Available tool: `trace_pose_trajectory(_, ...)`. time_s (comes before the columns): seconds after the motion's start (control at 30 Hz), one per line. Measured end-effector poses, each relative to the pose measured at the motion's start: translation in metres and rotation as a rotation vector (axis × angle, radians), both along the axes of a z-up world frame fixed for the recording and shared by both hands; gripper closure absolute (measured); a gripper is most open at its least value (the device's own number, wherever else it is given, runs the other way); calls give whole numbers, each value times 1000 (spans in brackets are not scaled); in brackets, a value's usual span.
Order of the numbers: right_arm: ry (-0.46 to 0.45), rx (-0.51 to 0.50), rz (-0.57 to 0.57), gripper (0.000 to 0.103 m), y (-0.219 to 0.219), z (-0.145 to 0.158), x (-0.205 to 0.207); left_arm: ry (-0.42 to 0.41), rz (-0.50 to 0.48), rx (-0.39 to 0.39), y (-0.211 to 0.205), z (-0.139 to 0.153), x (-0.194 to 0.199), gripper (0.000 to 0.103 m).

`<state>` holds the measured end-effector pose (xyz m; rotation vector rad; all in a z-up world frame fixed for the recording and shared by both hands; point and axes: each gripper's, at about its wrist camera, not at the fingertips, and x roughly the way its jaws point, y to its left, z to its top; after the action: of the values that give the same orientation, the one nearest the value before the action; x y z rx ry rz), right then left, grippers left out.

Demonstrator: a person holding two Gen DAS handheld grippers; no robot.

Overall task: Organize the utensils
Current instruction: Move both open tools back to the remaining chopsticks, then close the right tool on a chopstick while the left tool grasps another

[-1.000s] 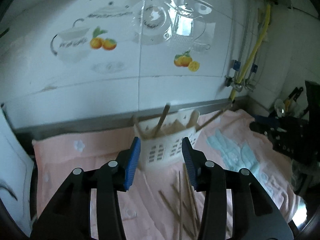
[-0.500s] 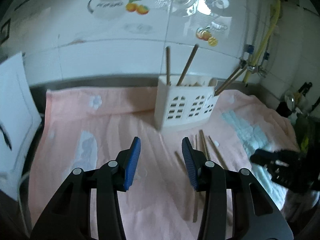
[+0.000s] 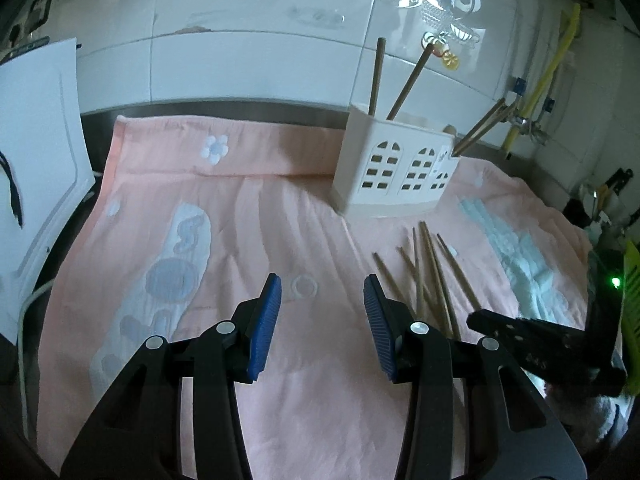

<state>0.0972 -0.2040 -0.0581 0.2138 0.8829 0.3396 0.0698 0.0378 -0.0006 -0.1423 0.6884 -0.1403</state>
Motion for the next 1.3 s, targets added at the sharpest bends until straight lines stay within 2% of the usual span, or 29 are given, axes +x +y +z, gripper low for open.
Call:
trace_pose_trajectory(0.3, 54, 16, -30, 89, 6, -15, 9, 35, -38, -14, -10, -18, -6, 60)
trace_pose_trajectory(0.43, 66, 15, -40, 93, 7, -16, 11, 48, -59, -10, -17, -24, -7, 60)
trace_pose_trajectory(0.67, 94, 47, -63, 93, 5, -17, 16, 79, -113, -7, -36, -36, -8, 60)
trace_pose_trajectory(0.83, 87, 33, -76, 94, -3, -15, 15, 105, -156, -5, -52, -45, -9, 60)
trace_pose_trajectory(1.0, 62, -23, -69, 95, -9, -16, 10, 121, -194, 0, -69, -52, -6, 60)
trace_pose_trajectory(1.3, 27, -76, -35, 95, -9, -17, 1, 158, -213, 7, -85, -66, 9, 61)
